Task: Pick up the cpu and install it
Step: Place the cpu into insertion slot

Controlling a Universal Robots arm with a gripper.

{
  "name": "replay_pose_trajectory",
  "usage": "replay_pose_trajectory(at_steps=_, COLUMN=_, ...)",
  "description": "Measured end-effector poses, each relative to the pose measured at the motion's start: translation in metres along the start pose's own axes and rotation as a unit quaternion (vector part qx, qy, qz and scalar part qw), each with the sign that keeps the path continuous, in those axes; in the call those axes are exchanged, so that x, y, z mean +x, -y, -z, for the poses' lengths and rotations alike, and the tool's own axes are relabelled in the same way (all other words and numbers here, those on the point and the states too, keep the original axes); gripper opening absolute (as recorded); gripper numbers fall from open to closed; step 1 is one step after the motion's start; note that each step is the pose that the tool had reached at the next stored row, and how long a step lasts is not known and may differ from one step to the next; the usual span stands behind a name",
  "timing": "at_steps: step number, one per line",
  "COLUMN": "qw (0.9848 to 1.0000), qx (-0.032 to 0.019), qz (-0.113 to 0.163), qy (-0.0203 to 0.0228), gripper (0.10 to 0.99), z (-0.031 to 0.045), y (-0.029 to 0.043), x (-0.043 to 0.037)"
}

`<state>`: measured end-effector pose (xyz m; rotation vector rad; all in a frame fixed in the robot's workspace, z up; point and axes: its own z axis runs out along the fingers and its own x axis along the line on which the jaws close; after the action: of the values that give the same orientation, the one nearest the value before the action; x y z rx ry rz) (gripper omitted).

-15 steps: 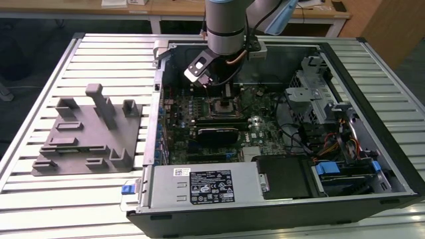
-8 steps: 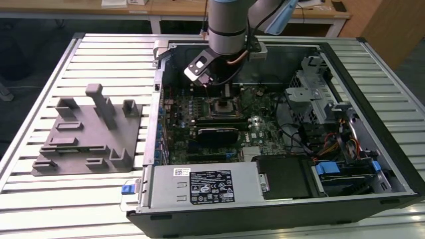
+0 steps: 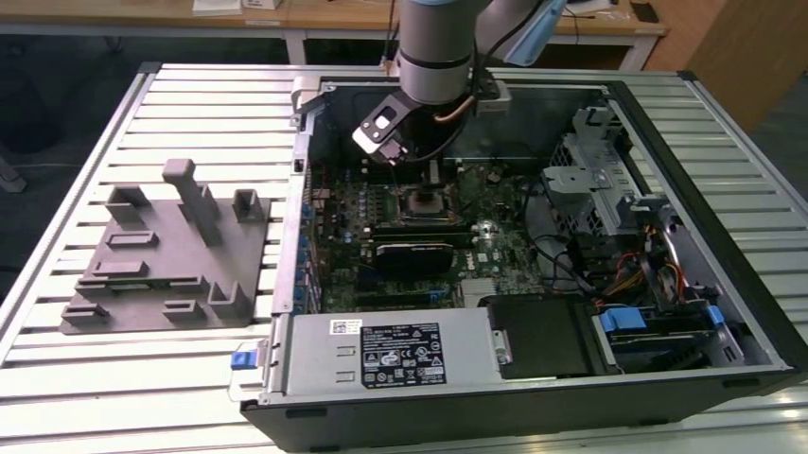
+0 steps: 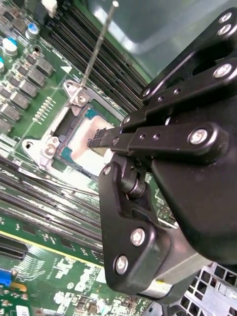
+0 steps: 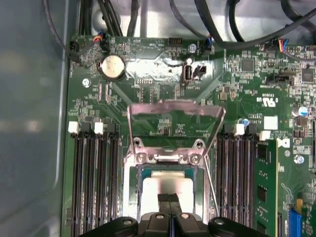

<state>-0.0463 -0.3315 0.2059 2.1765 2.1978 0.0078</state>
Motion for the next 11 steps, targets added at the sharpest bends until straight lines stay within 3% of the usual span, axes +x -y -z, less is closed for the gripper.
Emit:
replay_pose_trajectory(at_steps=4, qw=1.0, qx=0.0001, qz=0.0, qy=0.0002, gripper=0.106, z=0.0013, y=-0.0022, x=-0.0001)
replay_pose_trajectory(at_steps=11, qw=1.0, qx=0.0, qz=0.0, qy=0.0, gripper=0.106, z=0.0221, y=-0.003, x=-0.0007)
